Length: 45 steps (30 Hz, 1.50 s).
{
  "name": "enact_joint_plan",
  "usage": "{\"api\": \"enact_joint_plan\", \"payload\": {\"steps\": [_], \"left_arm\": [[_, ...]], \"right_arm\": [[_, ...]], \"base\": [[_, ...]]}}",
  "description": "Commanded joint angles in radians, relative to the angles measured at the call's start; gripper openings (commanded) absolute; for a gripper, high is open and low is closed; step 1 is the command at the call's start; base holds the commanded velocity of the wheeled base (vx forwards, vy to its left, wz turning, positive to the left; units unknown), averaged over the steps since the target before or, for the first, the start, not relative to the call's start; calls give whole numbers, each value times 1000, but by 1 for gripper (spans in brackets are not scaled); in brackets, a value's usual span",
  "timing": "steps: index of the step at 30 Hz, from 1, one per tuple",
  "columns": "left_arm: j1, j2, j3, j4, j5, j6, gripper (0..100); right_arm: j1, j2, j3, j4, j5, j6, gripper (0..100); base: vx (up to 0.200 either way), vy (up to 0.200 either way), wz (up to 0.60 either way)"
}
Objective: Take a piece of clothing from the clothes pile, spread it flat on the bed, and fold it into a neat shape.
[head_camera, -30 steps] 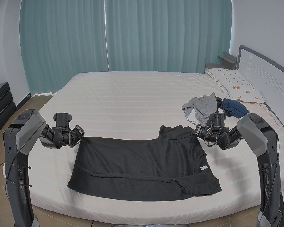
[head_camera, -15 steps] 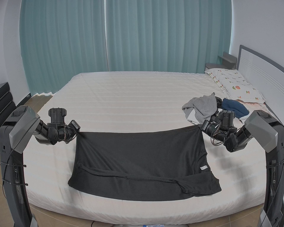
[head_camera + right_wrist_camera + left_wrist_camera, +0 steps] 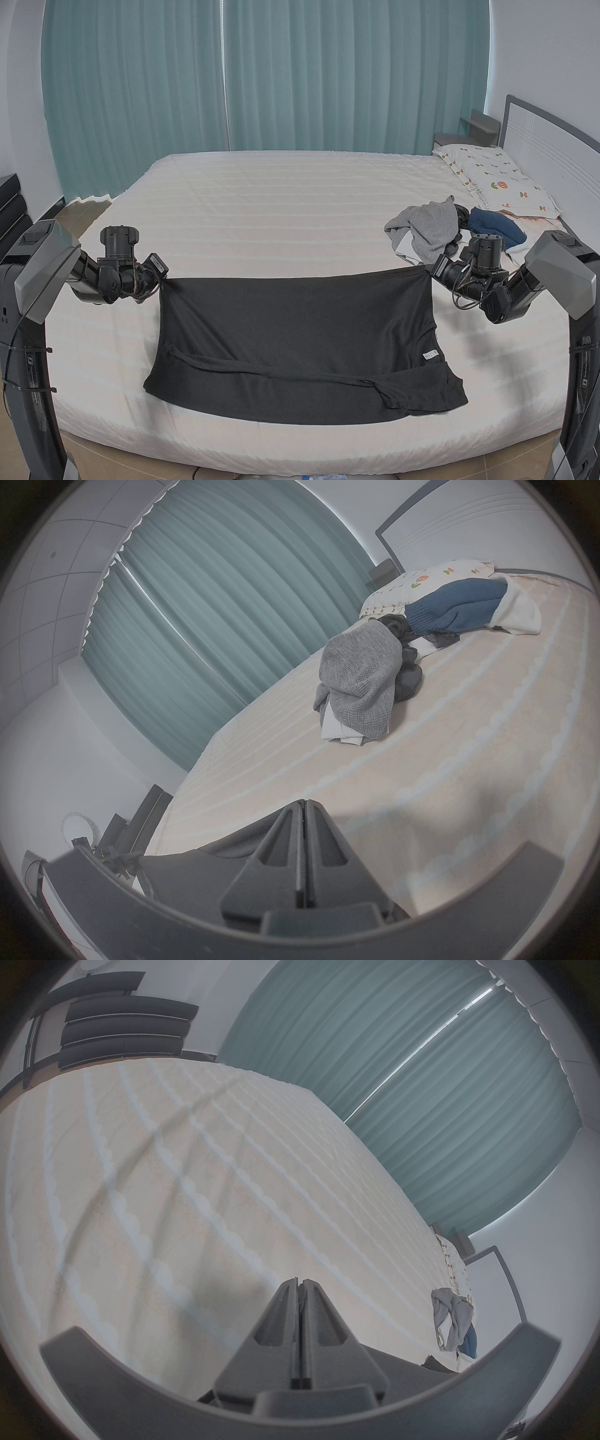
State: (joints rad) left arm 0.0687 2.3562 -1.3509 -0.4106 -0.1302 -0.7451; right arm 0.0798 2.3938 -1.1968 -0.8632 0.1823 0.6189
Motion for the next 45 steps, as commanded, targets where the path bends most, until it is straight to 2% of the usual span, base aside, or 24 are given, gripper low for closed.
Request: {"api": "enact_joint_plan", "payload": {"steps": [1, 9, 16, 23, 35, 42, 43, 45], "left_arm": [[0, -25, 18, 35, 0, 27, 0], [0, -63, 102, 30, 0, 136, 0], [0, -103, 222, 26, 1, 271, 0], [-3, -123, 323, 27, 3, 340, 0], [-27, -113, 381, 39, 9, 348, 0], [-30, -113, 400, 42, 9, 348, 0], [-30, -113, 400, 42, 9, 348, 100], [-32, -115, 409, 39, 9, 348, 100]], "right_arm": [[-12, -53, 69, 4, 25, -4, 0], [-25, -128, 207, 3, 97, -22, 0], [-29, -185, 382, 6, 172, -114, 0], [-28, -174, 494, 0, 180, -206, 0], [-14, -116, 557, 3, 178, -286, 0], [-14, -101, 559, 4, 175, -300, 0], [-14, -101, 559, 4, 175, -300, 100], [-14, -105, 556, -2, 177, -298, 100]], "base": [[0, 0, 0], [0, 0, 0], [0, 0, 0], [0, 0, 0], [0, 0, 0], [0, 0, 0], [0, 0, 0], [0, 0, 0]]}}
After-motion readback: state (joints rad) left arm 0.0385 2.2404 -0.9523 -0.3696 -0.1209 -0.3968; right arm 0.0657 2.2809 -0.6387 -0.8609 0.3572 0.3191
